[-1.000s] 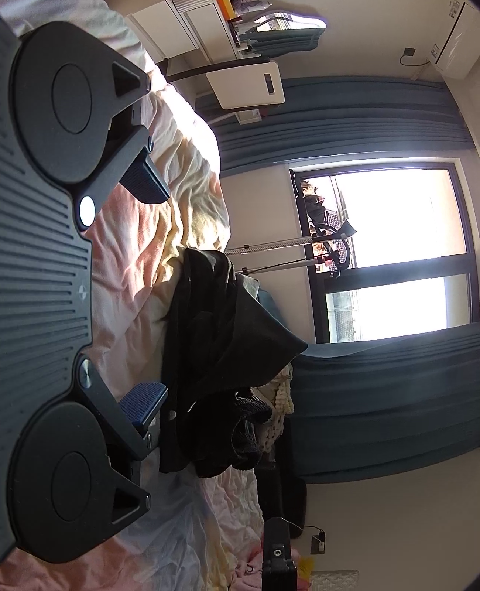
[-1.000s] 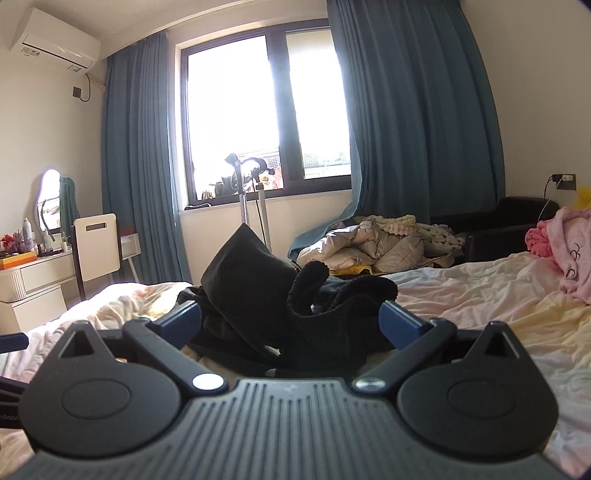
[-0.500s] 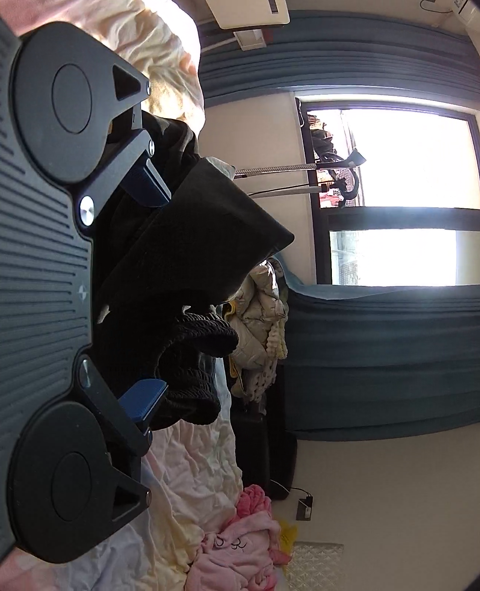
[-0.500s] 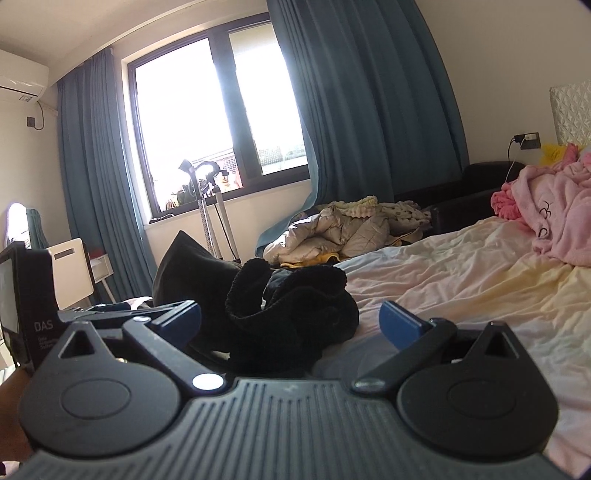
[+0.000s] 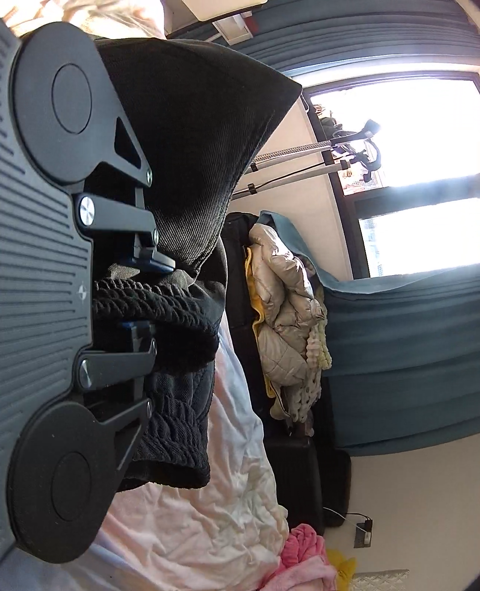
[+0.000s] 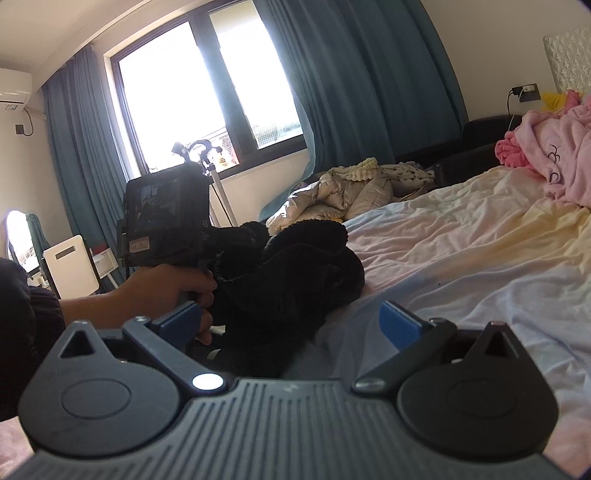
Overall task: Fold clothes
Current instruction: 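Grasp the ribbed cuff of the black sweatpants with the left gripper, then lift the black sweatpants with the left gripper and pull them off the pile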
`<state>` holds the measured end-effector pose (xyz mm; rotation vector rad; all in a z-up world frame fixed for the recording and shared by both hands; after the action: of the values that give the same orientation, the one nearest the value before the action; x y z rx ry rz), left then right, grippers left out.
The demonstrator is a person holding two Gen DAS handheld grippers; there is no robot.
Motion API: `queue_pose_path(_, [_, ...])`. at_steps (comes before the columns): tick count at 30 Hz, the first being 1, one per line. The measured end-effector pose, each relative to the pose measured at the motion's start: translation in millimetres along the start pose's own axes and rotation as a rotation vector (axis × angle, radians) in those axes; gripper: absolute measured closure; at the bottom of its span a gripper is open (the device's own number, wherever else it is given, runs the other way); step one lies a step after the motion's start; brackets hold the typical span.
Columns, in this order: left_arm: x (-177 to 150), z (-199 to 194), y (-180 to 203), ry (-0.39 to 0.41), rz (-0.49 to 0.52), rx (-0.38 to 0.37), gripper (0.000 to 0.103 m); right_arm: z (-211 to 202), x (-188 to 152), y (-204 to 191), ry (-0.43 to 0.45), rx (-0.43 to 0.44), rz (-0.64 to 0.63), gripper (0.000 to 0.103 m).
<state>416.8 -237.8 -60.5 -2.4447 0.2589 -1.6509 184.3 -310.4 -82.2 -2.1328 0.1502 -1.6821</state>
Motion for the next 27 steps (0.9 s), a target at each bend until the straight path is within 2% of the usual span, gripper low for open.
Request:
queue_pose_path(5, [18.1,-53.2,-24.1,0.087,-0.075,-0.082,0.093,0.2,-1.8,-4.5,0.006,0.014,-0.015,0.0])
queue_pose_path(9, [19.6,-129.3,-65.8,0.139,-0.142,-0.153,0.093,-7.5,3.7,-11.8,0.039,0.027,-0.032,0.0])
queue_pose_path(11, [10.8,-164.5,-93.7,0.136,-0.181,-0.173,0.094,-12.6,5.7,-16.3,0.049,0.032,-0.034,0.0])
queue_pose_path(15, [-15.9,-224.2,-161.5,0.112,-0.306,-0.161,0.094,-24.7,8.7,-27.7,0.053,0.061,-0.024,0.0])
queue_pose_path(19, [-58.8,-272.4,-222.1,0.083,-0.395,-0.123,0.094,-35.5,9.3,-42.0,0.05,0.105,-0.012,0.0])
queue_pose_path(22, [-100.1,-285.7,-257.0,0.006,-0.45,-0.092,0.094,-37.2,2.5,-53.6,0.015,0.145,0.026,0.0])
queue_pose_path(25, [-142.5,-281.1,-286.2,-0.093,-0.53,-0.063,0.094,-32.1,-11.8,-58.5,-0.048,0.176,0.113,0.0])
queue_pose_path(27, [-159.0,-277.3,-299.4,-0.134,-0.584,-0.043,0.094,-25.1,-22.9,-56.5,-0.09,0.18,0.176,0.0])
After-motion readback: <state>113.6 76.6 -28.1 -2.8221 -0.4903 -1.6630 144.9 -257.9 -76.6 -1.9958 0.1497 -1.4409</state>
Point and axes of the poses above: each gripper's, at about its wrist camera, not at the fingertips, and z roughly the way its jaws point, y to its right, x to its top, the point moved 9 cm from there along z, roughly the way its jaws point, and after that the axes turned 8 degrees about x, right-handed, at the moved point
